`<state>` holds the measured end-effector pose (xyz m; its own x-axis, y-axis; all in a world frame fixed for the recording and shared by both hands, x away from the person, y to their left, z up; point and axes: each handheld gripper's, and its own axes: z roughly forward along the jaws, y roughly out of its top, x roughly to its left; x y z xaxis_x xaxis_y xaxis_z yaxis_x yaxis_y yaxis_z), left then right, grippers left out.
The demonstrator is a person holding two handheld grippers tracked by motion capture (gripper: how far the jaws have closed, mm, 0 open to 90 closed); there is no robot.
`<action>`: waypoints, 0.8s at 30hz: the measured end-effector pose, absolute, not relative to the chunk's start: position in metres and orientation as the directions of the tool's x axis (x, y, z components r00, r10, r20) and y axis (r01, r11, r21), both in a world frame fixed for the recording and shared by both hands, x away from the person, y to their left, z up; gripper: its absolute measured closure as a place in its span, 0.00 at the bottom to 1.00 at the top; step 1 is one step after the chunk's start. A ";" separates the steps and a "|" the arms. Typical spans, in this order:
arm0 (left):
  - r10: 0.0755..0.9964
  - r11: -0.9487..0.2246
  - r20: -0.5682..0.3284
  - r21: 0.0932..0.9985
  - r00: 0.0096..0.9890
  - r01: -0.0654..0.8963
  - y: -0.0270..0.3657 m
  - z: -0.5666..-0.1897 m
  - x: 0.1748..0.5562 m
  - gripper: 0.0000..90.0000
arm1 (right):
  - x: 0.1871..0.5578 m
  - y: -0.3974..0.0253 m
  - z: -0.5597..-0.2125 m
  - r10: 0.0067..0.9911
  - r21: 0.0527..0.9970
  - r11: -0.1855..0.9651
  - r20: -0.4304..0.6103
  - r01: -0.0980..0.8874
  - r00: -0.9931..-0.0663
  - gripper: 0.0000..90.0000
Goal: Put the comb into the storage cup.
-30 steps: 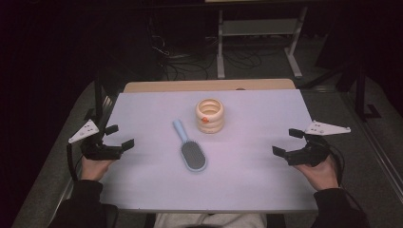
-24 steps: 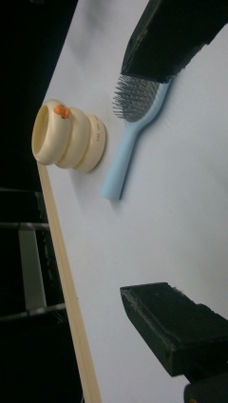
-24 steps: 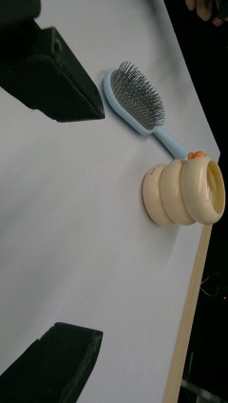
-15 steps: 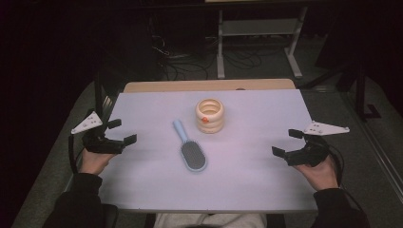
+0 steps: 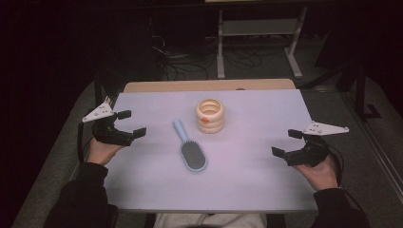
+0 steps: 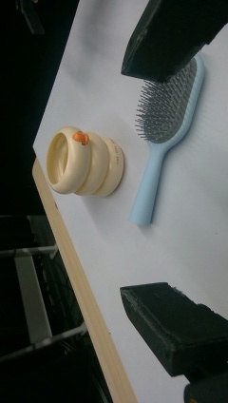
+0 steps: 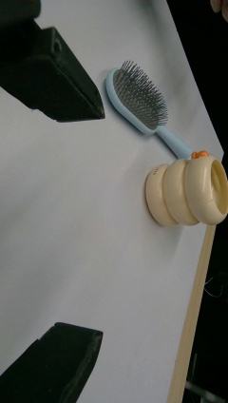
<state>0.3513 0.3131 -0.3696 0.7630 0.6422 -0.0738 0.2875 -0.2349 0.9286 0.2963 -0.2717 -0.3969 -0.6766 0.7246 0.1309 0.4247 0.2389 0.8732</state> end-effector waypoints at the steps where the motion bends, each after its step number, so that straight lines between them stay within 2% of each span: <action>1: 0.640 -0.235 -0.075 0.929 0.765 0.287 0.312 -0.369 0.352 0.00 | 0.296 -0.272 -0.397 0.725 0.873 0.238 0.132 0.425 -0.676 0.00; 24: 0.613 -0.269 -0.087 0.912 0.785 0.310 0.294 -0.369 0.377 0.00 | 0.296 -0.272 -0.396 0.713 0.876 0.234 0.140 0.421 -0.687 0.00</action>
<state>0.3770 0.2942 -0.3692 0.7851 0.6133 -0.0866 0.3104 -0.2686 0.9119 0.2960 -0.2715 -0.3962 -0.6869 0.7132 0.1395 0.4213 0.2344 0.8761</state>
